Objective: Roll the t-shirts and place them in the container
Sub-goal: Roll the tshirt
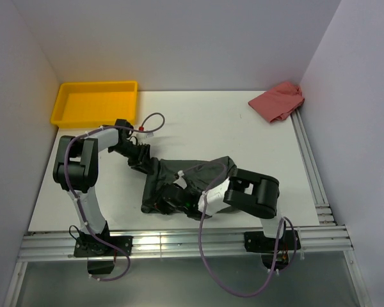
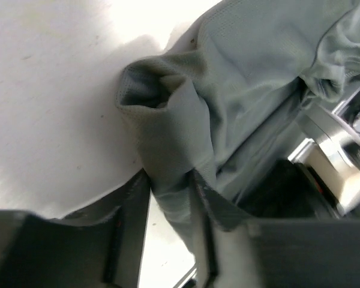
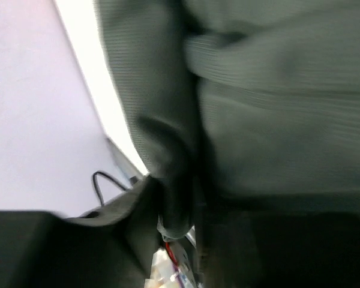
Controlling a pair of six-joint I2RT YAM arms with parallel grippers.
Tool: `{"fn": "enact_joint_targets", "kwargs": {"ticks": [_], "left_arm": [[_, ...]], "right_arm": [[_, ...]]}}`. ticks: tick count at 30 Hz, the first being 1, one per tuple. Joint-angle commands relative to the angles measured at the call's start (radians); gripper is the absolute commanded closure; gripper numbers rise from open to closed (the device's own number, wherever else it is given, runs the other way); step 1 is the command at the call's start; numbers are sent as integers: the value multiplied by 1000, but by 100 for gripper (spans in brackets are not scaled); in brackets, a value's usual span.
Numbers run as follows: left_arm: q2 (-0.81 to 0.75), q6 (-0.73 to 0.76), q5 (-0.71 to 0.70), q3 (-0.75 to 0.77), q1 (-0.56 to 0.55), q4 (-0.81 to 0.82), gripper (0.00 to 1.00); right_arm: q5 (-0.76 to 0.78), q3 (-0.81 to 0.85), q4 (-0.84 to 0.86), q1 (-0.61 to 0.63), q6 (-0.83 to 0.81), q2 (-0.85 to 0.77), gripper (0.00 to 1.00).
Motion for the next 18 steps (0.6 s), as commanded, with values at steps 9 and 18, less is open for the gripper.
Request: {"fn": "enact_joint_targets", "kwargs": {"ticks": [9,18], "left_arm": [[-57,-43,-163,14,-66,26,81],[-69,-55,-209,14,-97,26,82]], "right_arm": [[186,328,-865,47,-170,-106,48],[315,632,-1290,108,-219,-55,47]]}}
